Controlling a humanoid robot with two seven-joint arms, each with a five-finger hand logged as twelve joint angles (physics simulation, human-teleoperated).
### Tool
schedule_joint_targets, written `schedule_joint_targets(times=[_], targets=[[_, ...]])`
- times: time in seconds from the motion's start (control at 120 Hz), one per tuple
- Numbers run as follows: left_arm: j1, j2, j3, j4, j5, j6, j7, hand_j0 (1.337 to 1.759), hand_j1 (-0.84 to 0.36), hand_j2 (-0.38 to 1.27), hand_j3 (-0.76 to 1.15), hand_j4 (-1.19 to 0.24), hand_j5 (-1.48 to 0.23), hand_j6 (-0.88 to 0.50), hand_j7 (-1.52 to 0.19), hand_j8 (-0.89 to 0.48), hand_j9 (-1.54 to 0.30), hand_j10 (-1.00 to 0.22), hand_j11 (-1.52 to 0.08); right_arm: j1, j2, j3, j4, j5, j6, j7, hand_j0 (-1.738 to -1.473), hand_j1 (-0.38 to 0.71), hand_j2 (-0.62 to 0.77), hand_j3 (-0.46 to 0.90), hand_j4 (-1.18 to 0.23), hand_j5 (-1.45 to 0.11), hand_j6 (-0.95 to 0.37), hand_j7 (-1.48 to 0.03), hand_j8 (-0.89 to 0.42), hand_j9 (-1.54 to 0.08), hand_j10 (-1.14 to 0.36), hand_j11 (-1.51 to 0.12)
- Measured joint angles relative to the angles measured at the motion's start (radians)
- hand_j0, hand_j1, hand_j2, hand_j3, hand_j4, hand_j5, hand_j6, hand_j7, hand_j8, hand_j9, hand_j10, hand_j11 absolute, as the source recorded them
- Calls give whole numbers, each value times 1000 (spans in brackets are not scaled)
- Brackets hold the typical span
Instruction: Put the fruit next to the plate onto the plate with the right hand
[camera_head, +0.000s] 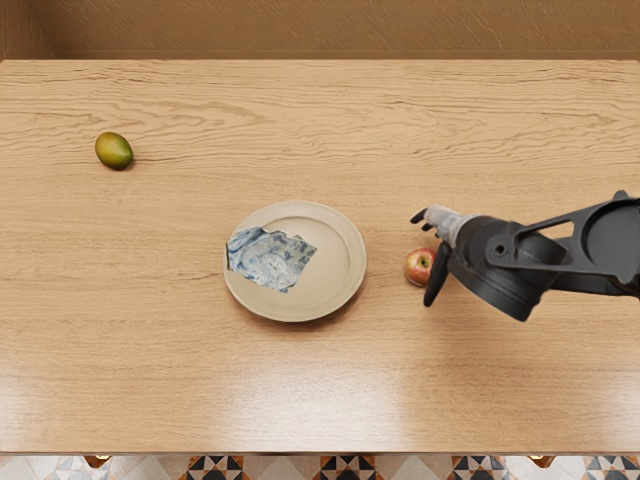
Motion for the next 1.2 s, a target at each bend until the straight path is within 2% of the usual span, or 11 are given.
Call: schedule_joint_targets(times=[0.467,0.508,0.575,0.6,0.65,0.708,0.817,0.883,0.933,1.092,1.2], targets=[[0,0,0,0,0,0,0,1658,347,1,0,-3,-3,-3,-3,-3,-3,-3,-3,-18,12,3,-8,-21,-2,0,-1658,-86,-43,0,-220,-286,-221,-285,-221,-285,-220,-285],[0,0,0,0,0,0,0,1658,347,1,0,-3,-3,-3,-3,-3,-3,-3,-3,-24,12,6,-15,-21,-3,0,-1658,-25,-53,0,-271,-352,-272,-351,-271,-352,-271,-351],[0,0,0,0,0,0,0,1658,347,1,0,-3,-3,-3,-3,-3,-3,-3,-3,-65,11,55,-31,-20,-3,0,-1658,169,-85,0,-434,-561,-434,-562,-428,-562,-433,-562],[0,0,0,0,0,0,0,1658,347,1,0,-3,-3,-3,-3,-3,-3,-3,-3,-79,10,74,-36,-21,-2,0,-1657,208,-70,0,-487,-626,-486,-628,-409,-631,-468,-631],[0,0,0,1,0,0,0,1658,347,1,0,-3,-3,-3,-3,-3,-3,-3,-3,-99,7,101,-42,-21,-1,-1,-1652,229,-32,-1,-570,-738,-496,-738,-356,-751,-445,-758],[0,0,0,1,0,0,0,1658,347,1,0,-3,-3,-3,-3,-3,-3,-3,-3,-113,5,121,-47,-20,-1,-1,-1651,256,85,0,-649,-834,-501,-837,-343,-850,-442,-859],[0,0,0,1,0,0,0,1658,347,1,0,-3,-3,-3,-3,-3,-3,-3,-3,-131,-31,188,-59,-15,2,-1,-1650,237,263,0,-734,-970,-566,-959,-358,-982,-451,-994],[0,0,0,1,0,0,0,1658,347,1,0,-3,-3,-3,-3,-3,-3,-3,-3,-161,-74,266,-92,-10,46,-1,-1651,230,340,2,-766,-1029,-575,-1008,-366,-1040,-454,-1052],[0,0,0,1,0,0,0,1658,347,1,0,-3,-3,-3,-3,-3,-3,-3,-3,-210,-115,365,-123,-6,132,-1,-1651,235,343,1,-781,-1068,-571,-1036,-343,-1073,-440,-1081],[0,0,0,2,0,0,0,1658,347,1,0,-3,-3,-3,-3,-3,-3,-3,-3,-461,-178,829,-243,30,605,-2,-1652,248,368,1,-807,-1154,-564,-1089,-324,-1138,-402,-1143],[0,0,0,2,0,0,0,1658,347,1,0,-3,-3,-3,-3,-3,-3,-2,-3,-543,-195,1003,-299,108,838,-2,-1653,246,390,0,-821,-1175,-599,-1108,-332,-1151,-399,-1149]])
